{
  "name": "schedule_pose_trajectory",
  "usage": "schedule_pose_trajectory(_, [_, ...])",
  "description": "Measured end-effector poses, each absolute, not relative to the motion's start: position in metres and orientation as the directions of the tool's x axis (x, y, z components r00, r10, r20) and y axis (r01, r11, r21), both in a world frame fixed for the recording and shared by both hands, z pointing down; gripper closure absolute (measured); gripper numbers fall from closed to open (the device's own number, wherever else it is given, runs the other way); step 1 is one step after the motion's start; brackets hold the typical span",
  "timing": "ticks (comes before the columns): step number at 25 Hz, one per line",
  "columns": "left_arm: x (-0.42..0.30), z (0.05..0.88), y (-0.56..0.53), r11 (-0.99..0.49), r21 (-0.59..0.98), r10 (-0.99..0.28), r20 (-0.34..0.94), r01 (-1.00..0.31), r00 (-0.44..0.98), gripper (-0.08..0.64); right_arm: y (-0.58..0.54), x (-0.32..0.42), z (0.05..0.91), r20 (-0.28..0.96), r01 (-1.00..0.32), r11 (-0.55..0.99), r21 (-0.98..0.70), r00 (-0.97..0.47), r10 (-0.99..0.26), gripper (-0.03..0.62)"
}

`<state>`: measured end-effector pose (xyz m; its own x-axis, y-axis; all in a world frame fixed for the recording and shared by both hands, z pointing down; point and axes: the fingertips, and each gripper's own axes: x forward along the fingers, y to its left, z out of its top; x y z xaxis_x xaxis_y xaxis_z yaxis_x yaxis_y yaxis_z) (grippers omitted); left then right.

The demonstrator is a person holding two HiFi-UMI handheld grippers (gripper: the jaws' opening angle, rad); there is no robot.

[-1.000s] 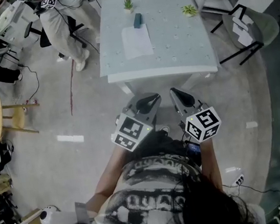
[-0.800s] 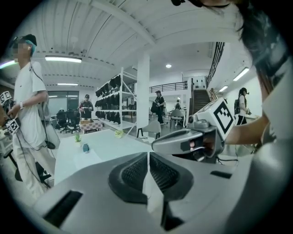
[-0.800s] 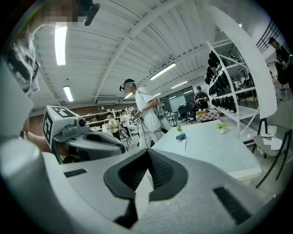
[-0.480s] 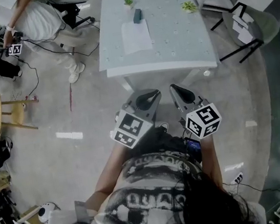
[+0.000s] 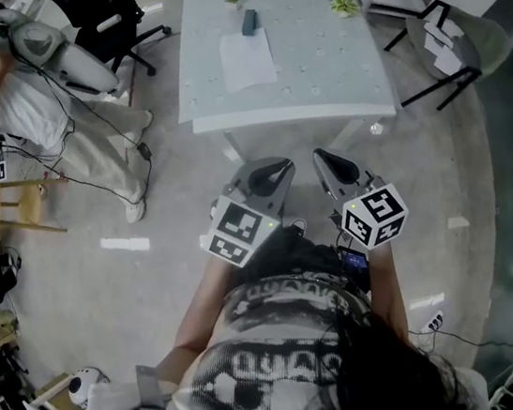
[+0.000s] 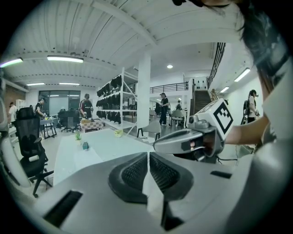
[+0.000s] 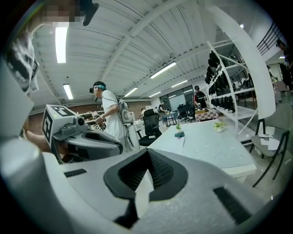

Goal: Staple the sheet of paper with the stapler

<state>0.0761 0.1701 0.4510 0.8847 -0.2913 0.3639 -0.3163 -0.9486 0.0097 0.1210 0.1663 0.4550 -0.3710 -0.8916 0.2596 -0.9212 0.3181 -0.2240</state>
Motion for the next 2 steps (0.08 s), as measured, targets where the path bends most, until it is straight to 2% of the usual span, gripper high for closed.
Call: schedule_pose_trajectory(2, [0.0756, 0.4509, 0.1708, -0.948, 0.011, -0.292, 0.362, -0.317, 0.885, 0.548, 0.1675, 0.1217, 0.4553, 0.263, -0.923, 0.315, -0.222, -0.368, -0.892, 0.594])
